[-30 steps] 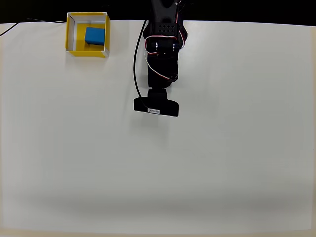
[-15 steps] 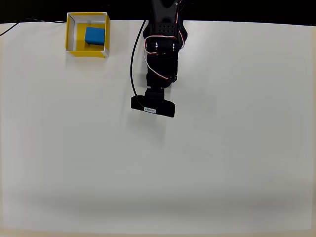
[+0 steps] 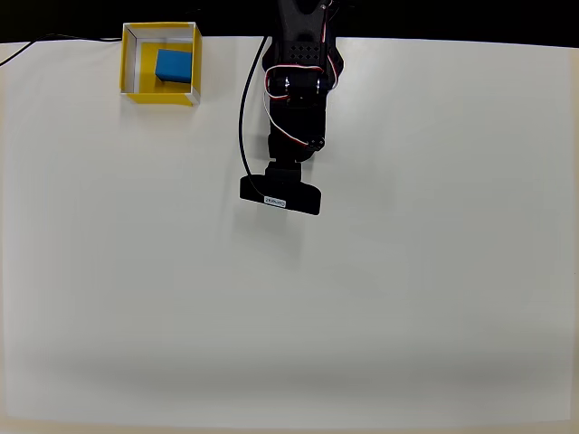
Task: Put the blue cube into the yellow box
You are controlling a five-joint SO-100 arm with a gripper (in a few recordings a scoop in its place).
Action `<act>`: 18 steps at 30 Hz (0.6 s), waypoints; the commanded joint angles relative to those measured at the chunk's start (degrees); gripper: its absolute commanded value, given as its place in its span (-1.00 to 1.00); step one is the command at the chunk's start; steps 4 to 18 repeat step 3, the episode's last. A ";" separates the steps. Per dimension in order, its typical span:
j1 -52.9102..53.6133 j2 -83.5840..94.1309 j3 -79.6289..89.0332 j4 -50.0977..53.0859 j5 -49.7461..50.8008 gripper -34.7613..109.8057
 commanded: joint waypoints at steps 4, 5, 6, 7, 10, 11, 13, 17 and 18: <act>-0.26 1.14 1.49 0.62 0.00 -0.50; -0.26 1.14 1.49 0.62 0.00 -0.50; -0.26 1.14 1.49 0.62 0.00 -0.50; -0.26 1.14 1.49 0.62 0.00 -0.50; -0.26 1.14 1.49 0.62 0.00 -0.50; -0.26 1.14 1.49 0.62 0.00 -0.50; -0.26 1.14 1.49 0.62 0.00 -0.50; -0.26 1.14 1.49 0.62 0.00 -0.50; -0.26 1.14 1.49 0.62 0.00 -0.50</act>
